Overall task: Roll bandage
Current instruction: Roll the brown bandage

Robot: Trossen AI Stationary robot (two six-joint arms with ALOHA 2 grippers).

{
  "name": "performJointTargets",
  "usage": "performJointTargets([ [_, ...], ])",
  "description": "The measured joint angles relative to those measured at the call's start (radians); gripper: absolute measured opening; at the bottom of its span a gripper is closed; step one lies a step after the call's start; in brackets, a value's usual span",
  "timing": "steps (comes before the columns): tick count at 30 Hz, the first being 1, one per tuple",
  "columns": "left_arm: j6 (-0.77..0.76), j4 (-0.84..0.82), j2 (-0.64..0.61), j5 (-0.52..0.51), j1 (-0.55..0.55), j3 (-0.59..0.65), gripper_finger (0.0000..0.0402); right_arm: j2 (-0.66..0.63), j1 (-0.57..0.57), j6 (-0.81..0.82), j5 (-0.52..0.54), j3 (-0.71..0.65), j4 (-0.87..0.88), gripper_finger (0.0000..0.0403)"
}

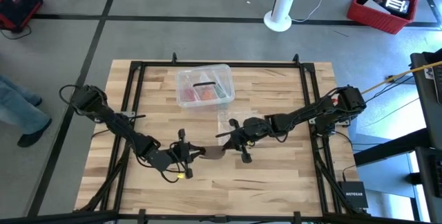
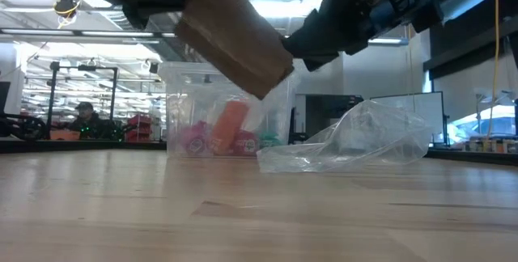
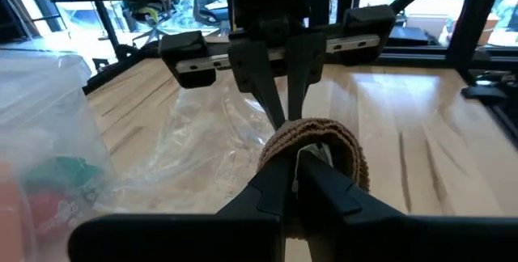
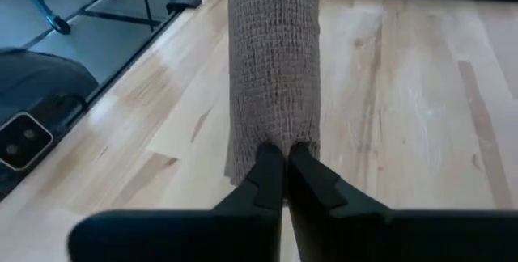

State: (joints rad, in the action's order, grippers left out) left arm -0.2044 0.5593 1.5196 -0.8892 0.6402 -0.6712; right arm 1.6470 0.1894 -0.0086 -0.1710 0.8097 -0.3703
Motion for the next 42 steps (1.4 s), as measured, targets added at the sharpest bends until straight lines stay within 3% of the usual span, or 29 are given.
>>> performJointTargets([
  [9, -0.085, -0.128, -0.094, 0.002, 0.003, 0.0, 0.0015, 0.002, 0.0, -0.036, 0.022, 0.013, -0.023, 0.0006],
  [14, -0.084, -0.25, -0.127, 0.096, 0.014, -0.001, 0.0015, 0.001, 0.0, -0.049, 0.037, 0.015, 0.014, 0.0005],
  [20, -0.051, -0.524, -0.311, 0.096, 0.046, -0.106, 0.0015, 0.02, 0.001, -0.152, 0.211, 0.016, 0.017, 0.0004],
  [24, -0.078, -0.519, -0.361, 0.096, 0.031, -0.105, 0.0015, 0.064, 0.001, -0.319, 0.394, 0.017, -0.046, 0.0003],
  [28, -0.104, -0.492, -0.309, 0.097, -0.005, -0.088, 0.0015, 0.144, 0.0, -0.438, 0.48, 0.04, -0.165, 0.0003],
  [32, -0.16, -0.49, -0.229, 0.095, -0.037, -0.087, 0.0015, 0.249, 0.0, -0.535, 0.538, 0.103, -0.151, 0.0003],
  [36, -0.24, -0.498, -0.119, 0.099, -0.061, -0.087, 0.0015, 0.317, 0.022, -0.567, 0.497, 0.114, -0.139, 0.0004],
  [42, -0.364, -0.485, -0.012, 0.098, -0.065, -0.087, 0.0015, 0.331, 0.09, -0.569, 0.528, 0.112, -0.076, 0.0005],
])
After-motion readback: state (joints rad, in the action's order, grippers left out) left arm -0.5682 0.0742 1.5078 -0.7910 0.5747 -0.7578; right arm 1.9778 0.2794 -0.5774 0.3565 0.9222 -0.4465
